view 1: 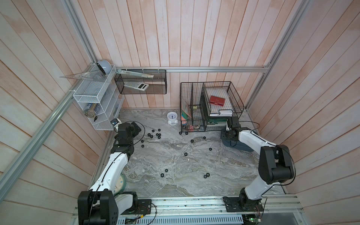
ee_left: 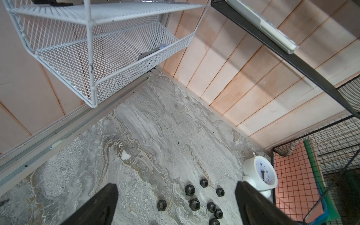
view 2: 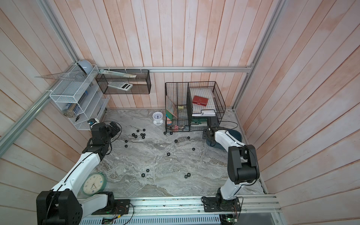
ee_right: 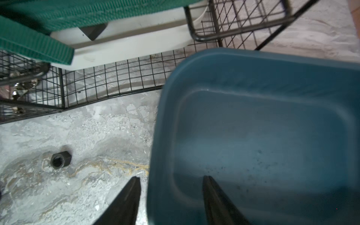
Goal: Put the nuts on the desktop into the storage box
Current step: Move the storage box to the center of the board.
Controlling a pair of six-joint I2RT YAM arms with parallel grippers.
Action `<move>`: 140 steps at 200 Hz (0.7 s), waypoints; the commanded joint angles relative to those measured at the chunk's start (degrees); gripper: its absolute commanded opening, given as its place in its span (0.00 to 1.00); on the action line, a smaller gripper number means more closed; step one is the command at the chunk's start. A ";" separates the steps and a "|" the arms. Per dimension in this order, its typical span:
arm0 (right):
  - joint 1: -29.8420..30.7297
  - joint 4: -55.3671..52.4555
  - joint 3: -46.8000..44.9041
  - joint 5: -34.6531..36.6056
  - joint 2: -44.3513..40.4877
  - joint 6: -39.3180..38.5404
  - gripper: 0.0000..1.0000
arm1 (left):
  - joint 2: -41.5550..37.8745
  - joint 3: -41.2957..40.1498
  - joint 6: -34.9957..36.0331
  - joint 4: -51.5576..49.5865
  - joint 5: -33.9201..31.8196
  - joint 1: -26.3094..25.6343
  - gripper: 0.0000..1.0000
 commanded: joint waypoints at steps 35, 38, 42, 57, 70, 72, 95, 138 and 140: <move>3.45 -9.26 3.37 1.74 3.41 -3.03 0.42 | -1.71 -0.56 -0.02 -1.00 2.06 0.10 1.00; 3.54 -9.31 3.34 1.72 3.37 -2.99 0.39 | -1.77 -0.61 0.02 -1.04 2.06 0.10 1.00; 3.69 -9.26 3.20 1.79 3.38 -2.99 0.34 | -1.76 -0.72 0.04 -1.06 2.07 0.10 1.00; 4.36 -9.41 2.93 1.70 2.95 -2.97 0.28 | -2.03 -0.77 -0.01 -1.22 2.41 0.10 1.00; 5.26 -9.44 2.16 1.55 2.37 -2.87 0.22 | -2.26 -0.82 0.03 -1.36 2.59 0.10 1.00; 5.36 -9.46 2.01 1.48 2.28 -2.86 0.21 | -2.32 -0.76 0.08 -1.47 2.59 0.10 1.00; 7.24 -10.03 0.25 1.27 1.31 -2.51 0.10 | -2.94 -0.61 0.05 -2.15 2.83 0.10 1.00; 13.52 -11.87 -2.50 3.39 -0.66 -3.01 0.06 | -4.80 -0.71 -0.01 -3.88 3.51 0.04 1.00; 13.75 -11.86 -2.67 3.50 -0.72 -2.98 0.06 | -4.87 -0.73 0.03 -4.01 3.55 0.09 1.00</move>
